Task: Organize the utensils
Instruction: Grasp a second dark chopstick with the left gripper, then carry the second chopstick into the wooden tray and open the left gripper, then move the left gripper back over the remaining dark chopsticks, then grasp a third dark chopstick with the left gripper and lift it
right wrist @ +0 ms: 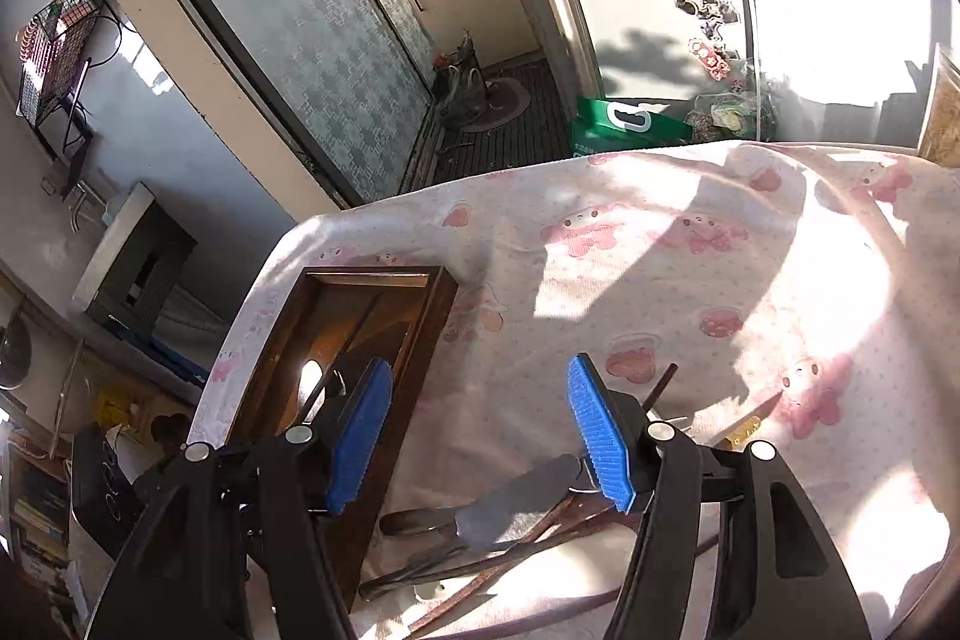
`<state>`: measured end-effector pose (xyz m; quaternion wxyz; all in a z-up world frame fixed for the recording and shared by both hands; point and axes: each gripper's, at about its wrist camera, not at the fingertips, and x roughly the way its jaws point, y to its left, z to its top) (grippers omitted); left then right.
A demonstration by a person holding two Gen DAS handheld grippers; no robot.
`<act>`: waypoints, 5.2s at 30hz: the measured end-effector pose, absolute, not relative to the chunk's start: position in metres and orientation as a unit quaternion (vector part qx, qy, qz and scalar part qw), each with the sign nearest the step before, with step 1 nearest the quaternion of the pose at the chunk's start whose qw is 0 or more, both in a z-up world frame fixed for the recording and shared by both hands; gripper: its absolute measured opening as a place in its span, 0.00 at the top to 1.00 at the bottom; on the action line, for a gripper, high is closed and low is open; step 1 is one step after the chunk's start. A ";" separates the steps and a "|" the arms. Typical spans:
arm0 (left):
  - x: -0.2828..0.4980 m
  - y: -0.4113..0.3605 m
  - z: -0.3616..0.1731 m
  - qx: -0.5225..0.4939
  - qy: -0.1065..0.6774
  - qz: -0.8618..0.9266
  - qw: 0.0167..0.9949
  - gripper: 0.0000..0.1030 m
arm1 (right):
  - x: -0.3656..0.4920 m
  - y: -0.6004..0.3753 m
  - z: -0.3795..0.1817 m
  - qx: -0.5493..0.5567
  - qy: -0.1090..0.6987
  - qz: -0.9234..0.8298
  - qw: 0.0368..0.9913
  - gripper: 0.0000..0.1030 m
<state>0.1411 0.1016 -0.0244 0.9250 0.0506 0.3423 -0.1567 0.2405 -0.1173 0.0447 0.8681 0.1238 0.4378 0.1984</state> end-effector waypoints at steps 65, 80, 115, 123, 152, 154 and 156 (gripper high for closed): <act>0.101 0.091 -0.003 0.039 0.349 -0.181 0.918 0.94 | 0.255 0.025 0.003 0.167 0.473 0.272 0.821 0.81; 0.114 0.137 -0.021 0.036 0.365 -0.145 0.919 0.94 | 0.255 0.054 0.007 0.160 0.481 0.287 0.813 0.67; 0.108 0.004 -0.025 0.094 0.343 -0.249 0.901 0.09 | 0.195 -0.155 0.000 0.181 0.446 0.208 0.852 0.45; 0.092 -0.043 -0.038 0.107 0.360 -0.329 0.867 0.40 | 0.182 -0.181 -0.019 0.192 0.450 0.205 0.847 0.50; 0.121 -0.076 -0.049 0.091 0.394 -0.308 0.861 0.94 | 0.178 -0.189 -0.053 0.270 0.479 0.218 0.806 0.50; 0.120 -0.073 -0.040 0.074 0.388 -0.320 0.861 0.94 | 0.181 -0.188 -0.056 0.285 0.480 0.219 0.800 0.50; 0.117 -0.073 -0.032 0.069 0.382 -0.326 0.862 0.94 | 0.183 -0.188 -0.056 0.294 0.477 0.208 0.802 0.51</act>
